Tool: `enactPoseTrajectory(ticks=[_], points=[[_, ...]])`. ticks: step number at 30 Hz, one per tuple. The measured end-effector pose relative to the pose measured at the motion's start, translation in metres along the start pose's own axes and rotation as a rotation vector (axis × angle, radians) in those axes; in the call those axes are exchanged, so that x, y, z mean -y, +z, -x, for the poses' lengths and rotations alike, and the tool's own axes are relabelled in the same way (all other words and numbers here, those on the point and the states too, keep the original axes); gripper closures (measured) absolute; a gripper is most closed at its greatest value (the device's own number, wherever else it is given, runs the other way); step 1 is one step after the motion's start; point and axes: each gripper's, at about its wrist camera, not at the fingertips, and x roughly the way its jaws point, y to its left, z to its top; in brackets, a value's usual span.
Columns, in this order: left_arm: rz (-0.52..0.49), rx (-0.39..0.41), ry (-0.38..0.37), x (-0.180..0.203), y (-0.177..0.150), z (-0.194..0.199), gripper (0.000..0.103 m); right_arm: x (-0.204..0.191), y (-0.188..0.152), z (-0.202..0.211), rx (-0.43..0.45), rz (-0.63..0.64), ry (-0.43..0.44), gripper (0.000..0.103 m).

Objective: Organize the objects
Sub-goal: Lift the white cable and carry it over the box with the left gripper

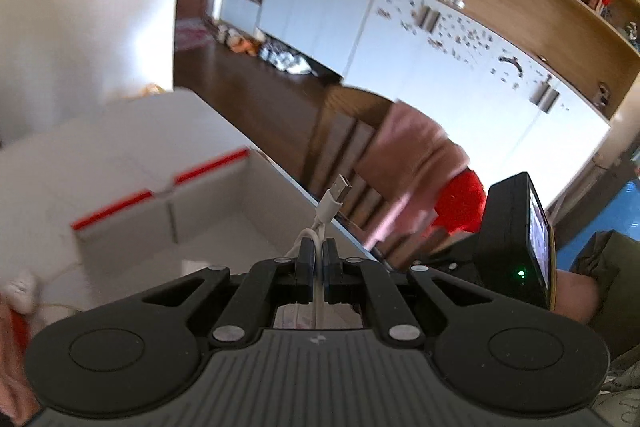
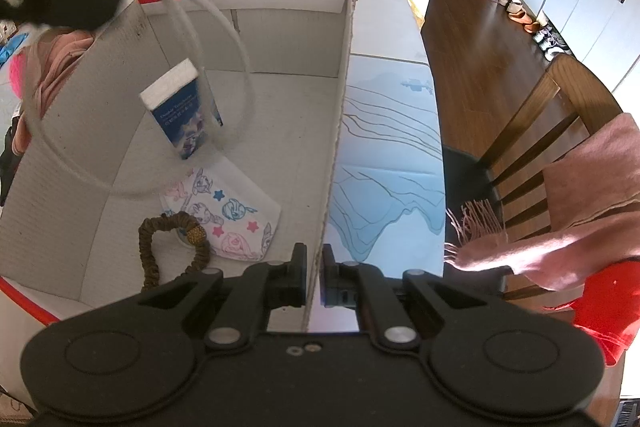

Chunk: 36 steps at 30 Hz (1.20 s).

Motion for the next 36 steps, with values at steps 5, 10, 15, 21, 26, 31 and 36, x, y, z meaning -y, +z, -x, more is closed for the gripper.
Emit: enactPoseTrajectory(ticks=[5,10,15,21,26,31,36], points=[[0.022,-0.064,-0.019,-0.008,-0.001,-0.03,0.1,0.001,-0.001,0.0,0.003,-0.006,0.006,0.098],[-0.005,-0.11,-0.001,-0.013,0.0,-0.054,0.1,0.003,-0.002,0.0,0.006,-0.01,0.012,0.098],[-0.022,-0.136,0.061,-0.027,0.007,-0.064,0.1,0.004,-0.002,0.0,0.009,-0.019,0.019,0.098],[-0.04,-0.159,0.139,-0.043,0.014,-0.072,0.099,0.005,-0.002,0.0,0.011,-0.024,0.023,0.098],[-0.057,-0.202,0.22,-0.056,0.013,-0.081,0.097,0.005,-0.003,0.0,0.012,-0.027,0.025,0.098],[-0.06,-0.212,0.263,-0.061,0.01,-0.082,0.074,0.005,-0.003,0.0,0.012,-0.026,0.025,0.097],[-0.051,-0.195,0.259,-0.063,0.005,-0.075,0.04,0.005,-0.003,0.0,0.011,-0.026,0.024,0.097]])
